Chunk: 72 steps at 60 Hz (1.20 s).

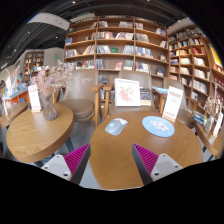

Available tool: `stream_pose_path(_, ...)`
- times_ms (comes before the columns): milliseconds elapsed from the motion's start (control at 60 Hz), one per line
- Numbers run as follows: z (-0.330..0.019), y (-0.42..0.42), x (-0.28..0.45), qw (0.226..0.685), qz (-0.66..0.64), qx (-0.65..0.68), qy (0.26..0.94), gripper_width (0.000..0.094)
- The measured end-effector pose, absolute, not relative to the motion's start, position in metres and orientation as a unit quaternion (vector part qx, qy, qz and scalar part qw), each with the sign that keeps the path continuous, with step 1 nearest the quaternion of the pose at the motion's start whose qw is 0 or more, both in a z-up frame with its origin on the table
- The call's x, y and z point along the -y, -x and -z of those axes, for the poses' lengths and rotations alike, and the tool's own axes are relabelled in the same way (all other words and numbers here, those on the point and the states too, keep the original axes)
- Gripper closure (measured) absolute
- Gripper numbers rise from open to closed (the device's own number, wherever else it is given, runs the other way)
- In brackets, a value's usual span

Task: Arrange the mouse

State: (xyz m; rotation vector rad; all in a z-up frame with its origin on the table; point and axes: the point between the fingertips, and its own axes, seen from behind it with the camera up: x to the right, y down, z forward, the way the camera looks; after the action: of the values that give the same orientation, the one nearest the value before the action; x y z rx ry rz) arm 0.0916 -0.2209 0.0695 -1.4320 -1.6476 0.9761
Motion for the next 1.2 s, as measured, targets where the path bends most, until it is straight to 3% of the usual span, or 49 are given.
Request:
stream_pose_path(400,-0.019,-0.006,0.229,0.349,-0.357,0.651,0.572,0.0084)
stream_pose_path(1200,0.012,0.116,0.232,0.299,-0.336,0.654,0.608,0.0080)
